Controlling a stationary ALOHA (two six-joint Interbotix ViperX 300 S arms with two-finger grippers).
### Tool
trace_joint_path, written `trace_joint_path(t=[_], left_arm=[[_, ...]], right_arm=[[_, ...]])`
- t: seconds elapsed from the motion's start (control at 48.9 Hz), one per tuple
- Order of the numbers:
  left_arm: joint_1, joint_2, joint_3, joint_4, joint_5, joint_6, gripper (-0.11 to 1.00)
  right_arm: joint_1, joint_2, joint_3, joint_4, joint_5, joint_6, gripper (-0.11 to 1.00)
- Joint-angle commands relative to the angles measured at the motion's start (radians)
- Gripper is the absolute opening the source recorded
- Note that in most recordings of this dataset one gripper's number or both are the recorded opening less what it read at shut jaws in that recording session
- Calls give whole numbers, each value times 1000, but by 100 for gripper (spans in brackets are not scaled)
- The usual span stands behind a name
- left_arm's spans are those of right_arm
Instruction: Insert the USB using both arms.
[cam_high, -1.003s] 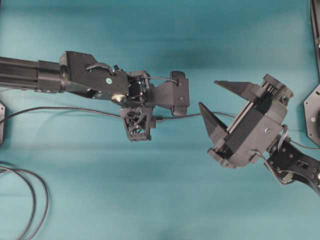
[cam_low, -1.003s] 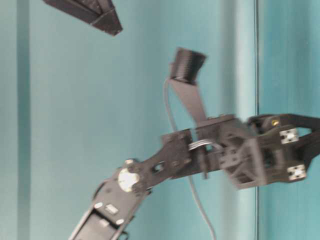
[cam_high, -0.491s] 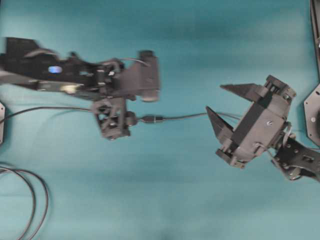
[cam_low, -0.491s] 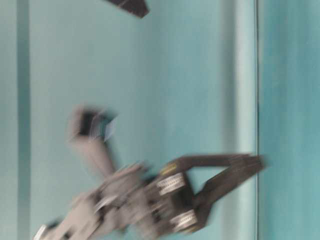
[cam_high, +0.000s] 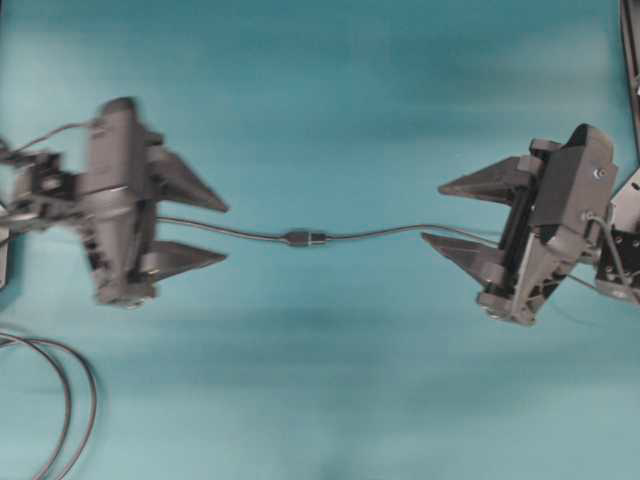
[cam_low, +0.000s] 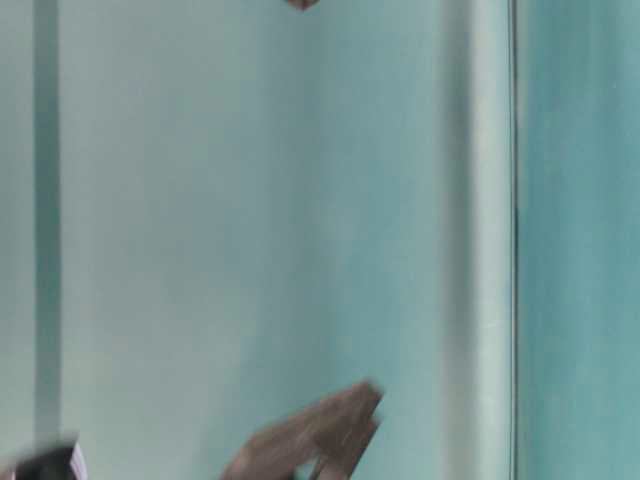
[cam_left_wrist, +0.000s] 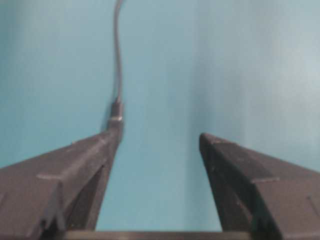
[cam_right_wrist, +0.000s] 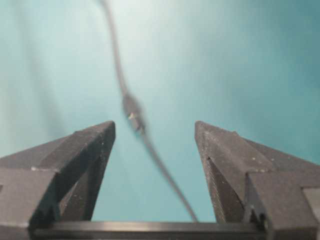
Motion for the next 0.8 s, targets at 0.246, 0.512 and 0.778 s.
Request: trace_joint_path(t=[0.246, 0.512, 0.778], left_arm=[[-12, -362, 265, 3, -216, 17, 82], [14, -480, 318, 5, -64, 74, 82], [101, -534, 360, 8, -83, 110, 81]], right_arm=[[-28, -227, 141, -3, -21, -43, 74], [-28, -295, 225, 48, -54, -181, 74], [-166, -295, 252, 40, -114, -258, 74]])
